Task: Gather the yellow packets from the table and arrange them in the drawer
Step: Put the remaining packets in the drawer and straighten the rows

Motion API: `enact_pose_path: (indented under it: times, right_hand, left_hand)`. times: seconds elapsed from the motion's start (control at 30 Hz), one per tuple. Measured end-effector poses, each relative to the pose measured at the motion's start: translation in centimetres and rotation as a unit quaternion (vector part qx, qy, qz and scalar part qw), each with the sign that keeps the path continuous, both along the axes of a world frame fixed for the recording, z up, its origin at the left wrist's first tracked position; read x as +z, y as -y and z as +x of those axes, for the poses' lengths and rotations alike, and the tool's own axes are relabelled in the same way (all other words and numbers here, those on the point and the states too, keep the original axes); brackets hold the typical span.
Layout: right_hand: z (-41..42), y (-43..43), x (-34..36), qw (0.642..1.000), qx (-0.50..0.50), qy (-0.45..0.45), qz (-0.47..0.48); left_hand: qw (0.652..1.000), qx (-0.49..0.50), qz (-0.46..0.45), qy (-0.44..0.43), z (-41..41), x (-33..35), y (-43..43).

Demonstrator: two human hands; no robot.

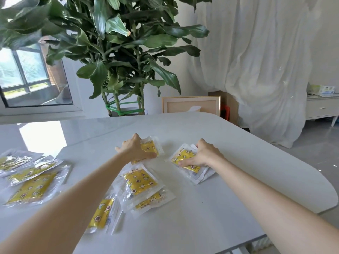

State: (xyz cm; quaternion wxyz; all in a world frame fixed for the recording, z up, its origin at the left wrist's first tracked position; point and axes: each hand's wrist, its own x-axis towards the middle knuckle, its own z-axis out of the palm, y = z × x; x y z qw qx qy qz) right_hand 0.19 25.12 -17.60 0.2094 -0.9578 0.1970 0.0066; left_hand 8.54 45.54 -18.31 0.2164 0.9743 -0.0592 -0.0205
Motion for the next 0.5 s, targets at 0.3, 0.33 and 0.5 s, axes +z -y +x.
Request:
enact_pose_path:
  times: [0.3, 0.33, 0.5]
  right_hand:
    - [-1.5, 0.3, 0.6, 0.963, -0.081, 0.123, 0.226]
    - [-1.9, 0.2, 0.9, 0.951, -0.089, 0.142, 0.261]
    - [-5.4, -1.0, 3.2, 0.895, -0.068, 0.192, 0.396]
  left_hand:
    - [0.980, 0.006, -0.191, 0.056, -2.9, 3.6, 0.1]
    - [0.974, 0.010, -0.220, 0.054, -3.5, 4.2, 0.1]
    - [0.932, 0.025, -0.360, 0.015, -7.3, 7.0, -0.9]
